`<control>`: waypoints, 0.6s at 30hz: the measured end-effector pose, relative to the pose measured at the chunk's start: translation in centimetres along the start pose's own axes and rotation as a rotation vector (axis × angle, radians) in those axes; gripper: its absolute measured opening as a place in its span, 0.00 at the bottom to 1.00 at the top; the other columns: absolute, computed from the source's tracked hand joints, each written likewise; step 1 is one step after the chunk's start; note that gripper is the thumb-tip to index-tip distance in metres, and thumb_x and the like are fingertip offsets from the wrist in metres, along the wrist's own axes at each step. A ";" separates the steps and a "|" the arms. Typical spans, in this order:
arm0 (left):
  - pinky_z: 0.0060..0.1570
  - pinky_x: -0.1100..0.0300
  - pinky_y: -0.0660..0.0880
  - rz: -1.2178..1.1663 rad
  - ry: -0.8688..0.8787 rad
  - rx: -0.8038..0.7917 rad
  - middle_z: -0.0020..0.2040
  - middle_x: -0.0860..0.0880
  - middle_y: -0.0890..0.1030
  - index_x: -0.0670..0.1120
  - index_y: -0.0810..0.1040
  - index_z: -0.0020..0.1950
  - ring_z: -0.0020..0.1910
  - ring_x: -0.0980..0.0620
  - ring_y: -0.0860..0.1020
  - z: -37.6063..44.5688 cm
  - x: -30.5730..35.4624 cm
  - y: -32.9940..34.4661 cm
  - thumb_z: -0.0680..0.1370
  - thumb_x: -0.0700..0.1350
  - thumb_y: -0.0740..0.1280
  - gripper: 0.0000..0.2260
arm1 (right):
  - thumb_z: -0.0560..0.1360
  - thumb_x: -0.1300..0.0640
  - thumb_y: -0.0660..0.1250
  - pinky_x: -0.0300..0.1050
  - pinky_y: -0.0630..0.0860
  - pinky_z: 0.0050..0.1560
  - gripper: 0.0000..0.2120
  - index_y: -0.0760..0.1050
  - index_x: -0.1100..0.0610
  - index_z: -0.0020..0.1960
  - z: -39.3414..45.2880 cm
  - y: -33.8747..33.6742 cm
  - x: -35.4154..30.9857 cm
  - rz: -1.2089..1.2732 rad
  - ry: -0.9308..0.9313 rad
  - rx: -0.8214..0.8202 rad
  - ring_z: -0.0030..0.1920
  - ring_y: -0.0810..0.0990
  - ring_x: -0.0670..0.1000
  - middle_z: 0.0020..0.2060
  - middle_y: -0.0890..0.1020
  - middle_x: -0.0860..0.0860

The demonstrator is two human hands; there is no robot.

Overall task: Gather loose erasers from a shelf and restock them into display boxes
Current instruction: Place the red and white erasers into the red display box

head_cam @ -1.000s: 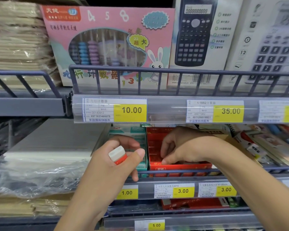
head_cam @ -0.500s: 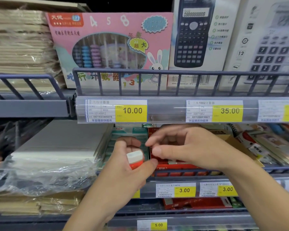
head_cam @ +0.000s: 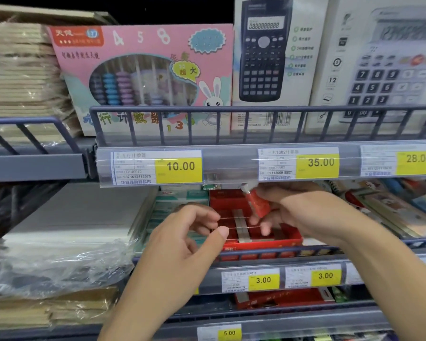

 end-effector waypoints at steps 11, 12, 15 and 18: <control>0.46 0.58 0.75 0.552 0.446 -0.086 0.49 0.63 0.80 0.57 0.83 0.57 0.48 0.54 0.68 -0.5 1.6 4.1 0.83 0.59 0.59 0.14 | 0.72 0.49 0.76 0.38 0.73 0.32 0.04 0.83 0.46 0.46 1.0 -1.3 1.3 -0.595 0.163 -0.179 0.30 0.77 0.46 0.35 0.85 0.54; 0.46 0.59 0.75 0.553 0.457 -0.080 0.48 0.63 0.80 0.57 0.83 0.56 0.48 0.54 0.68 -0.5 1.5 4.1 0.83 0.59 0.59 0.14 | 0.73 0.49 0.76 0.38 0.74 0.33 0.05 0.83 0.48 0.47 1.1 -1.3 1.4 -0.633 0.170 -0.183 0.30 0.78 0.46 0.35 0.85 0.52; 0.47 0.60 0.74 0.557 0.482 -0.056 0.46 0.63 0.80 0.56 0.83 0.56 0.49 0.53 0.68 -0.6 1.6 4.1 0.83 0.58 0.59 0.14 | 0.72 0.47 0.76 0.40 0.74 0.34 0.10 0.83 0.51 0.49 1.2 -0.7 1.8 -0.679 0.198 -0.210 0.30 0.79 0.47 0.36 0.86 0.53; 0.47 0.61 0.72 0.572 0.485 -0.049 0.46 0.63 0.80 0.56 0.84 0.56 0.51 0.53 0.68 -0.6 1.5 4.1 0.83 0.59 0.59 0.15 | 0.72 0.49 0.77 0.43 0.75 0.34 0.09 0.82 0.53 0.47 1.5 -0.4 1.6 -0.751 0.203 -0.197 0.29 0.78 0.46 0.38 0.87 0.55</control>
Point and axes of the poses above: each hand's wrist, its own z-axis towards the middle knuckle, its own y-axis out of the palm, x = y × z, the point moved 9 cm from there along z, towards the middle knuckle
